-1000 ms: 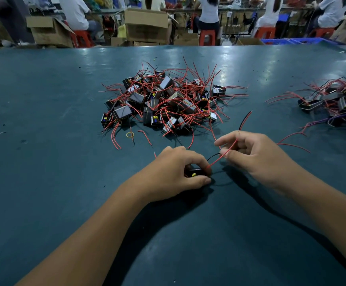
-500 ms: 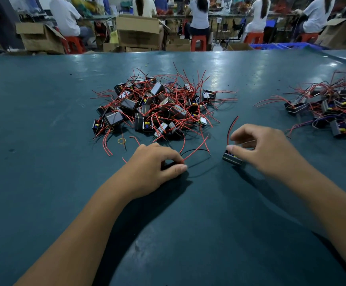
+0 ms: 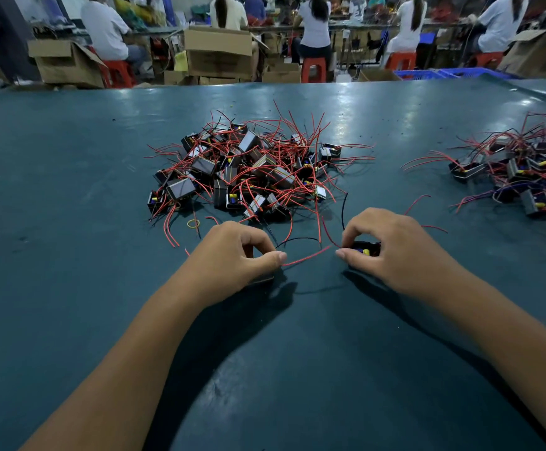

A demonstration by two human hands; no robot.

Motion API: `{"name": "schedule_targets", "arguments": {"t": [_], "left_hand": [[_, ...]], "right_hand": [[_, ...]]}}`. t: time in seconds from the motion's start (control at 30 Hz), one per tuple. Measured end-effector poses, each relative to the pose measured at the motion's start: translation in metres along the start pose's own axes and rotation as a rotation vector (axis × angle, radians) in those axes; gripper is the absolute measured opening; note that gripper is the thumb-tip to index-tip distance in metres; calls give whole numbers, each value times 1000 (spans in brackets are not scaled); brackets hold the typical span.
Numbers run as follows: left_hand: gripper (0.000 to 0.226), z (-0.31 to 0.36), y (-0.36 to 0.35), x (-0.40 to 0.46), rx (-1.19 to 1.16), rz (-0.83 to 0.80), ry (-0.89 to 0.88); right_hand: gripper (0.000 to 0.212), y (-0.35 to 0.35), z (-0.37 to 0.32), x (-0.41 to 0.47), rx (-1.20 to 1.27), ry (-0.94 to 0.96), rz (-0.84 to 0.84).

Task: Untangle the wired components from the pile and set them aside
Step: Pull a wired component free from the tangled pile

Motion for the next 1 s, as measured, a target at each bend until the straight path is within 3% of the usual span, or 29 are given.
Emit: {"name": "schedule_targets", "arguments": {"t": [0.17,0.33,0.47,0.6,0.8,1.0], "left_hand": [[19,1,4,-3,12,-13,6],[32,0,14,-7,43,-80,-12],[35,2,20,-10,109,-81,-26],[34,13,11,-10,233,-24,-92],[28,24,-10,3,337,60,-83],[24,23,-15,9,318,-64,-57]], "right_hand": [[18,2,-3,0,10,70,-18],[44,0,-7,-1,84,123,-44],[44,-2,-11,-3,175,104,-6],[24,-4,-12,-4,176,85,35],[17,-9,-23,-3,114,155,90],[19,-14,-35,-3,192,263,91]]}}
Point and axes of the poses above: each hand's wrist, its own x-axis towards the middle knuckle, its own y-axis out of the back of the hand, z = x × y, the point moved 3 cm from there along x, towards the middle knuckle, and after that the axes turned 10 degrees about -z, right-handed, at the moved point
